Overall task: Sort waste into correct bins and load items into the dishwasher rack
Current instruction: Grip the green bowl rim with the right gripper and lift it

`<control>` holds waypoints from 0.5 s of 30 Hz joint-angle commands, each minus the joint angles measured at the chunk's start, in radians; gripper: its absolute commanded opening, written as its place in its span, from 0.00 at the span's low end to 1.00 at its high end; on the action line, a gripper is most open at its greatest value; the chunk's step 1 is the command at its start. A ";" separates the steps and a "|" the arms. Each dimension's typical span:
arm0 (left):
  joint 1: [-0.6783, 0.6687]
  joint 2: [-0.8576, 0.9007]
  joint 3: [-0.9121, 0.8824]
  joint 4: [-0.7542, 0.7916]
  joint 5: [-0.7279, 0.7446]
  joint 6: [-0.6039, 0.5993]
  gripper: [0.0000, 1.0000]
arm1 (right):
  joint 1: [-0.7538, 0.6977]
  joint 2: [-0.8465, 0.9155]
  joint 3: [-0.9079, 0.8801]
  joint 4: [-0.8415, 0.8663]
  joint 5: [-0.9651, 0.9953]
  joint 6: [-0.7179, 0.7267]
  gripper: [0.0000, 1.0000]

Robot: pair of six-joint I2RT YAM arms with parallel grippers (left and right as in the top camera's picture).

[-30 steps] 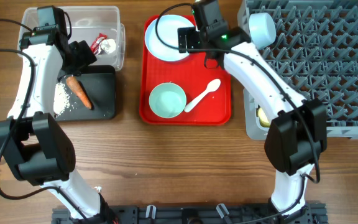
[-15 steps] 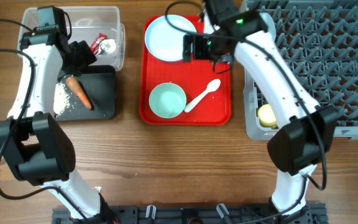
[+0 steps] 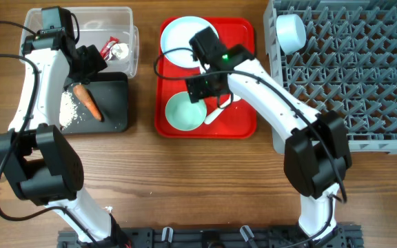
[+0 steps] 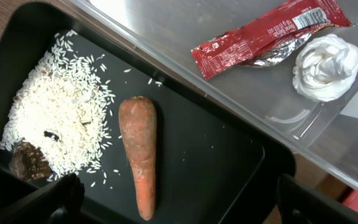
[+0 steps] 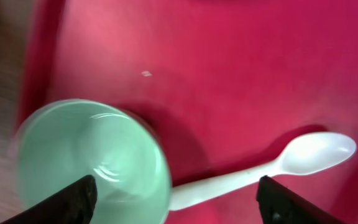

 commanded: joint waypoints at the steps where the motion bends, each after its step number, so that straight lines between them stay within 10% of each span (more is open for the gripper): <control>1: -0.002 -0.020 0.011 -0.001 0.005 -0.009 1.00 | -0.004 0.026 -0.075 0.049 -0.029 -0.138 0.77; 15: -0.002 -0.020 0.011 -0.001 0.005 -0.009 1.00 | -0.017 0.026 -0.161 0.108 -0.126 -0.253 0.34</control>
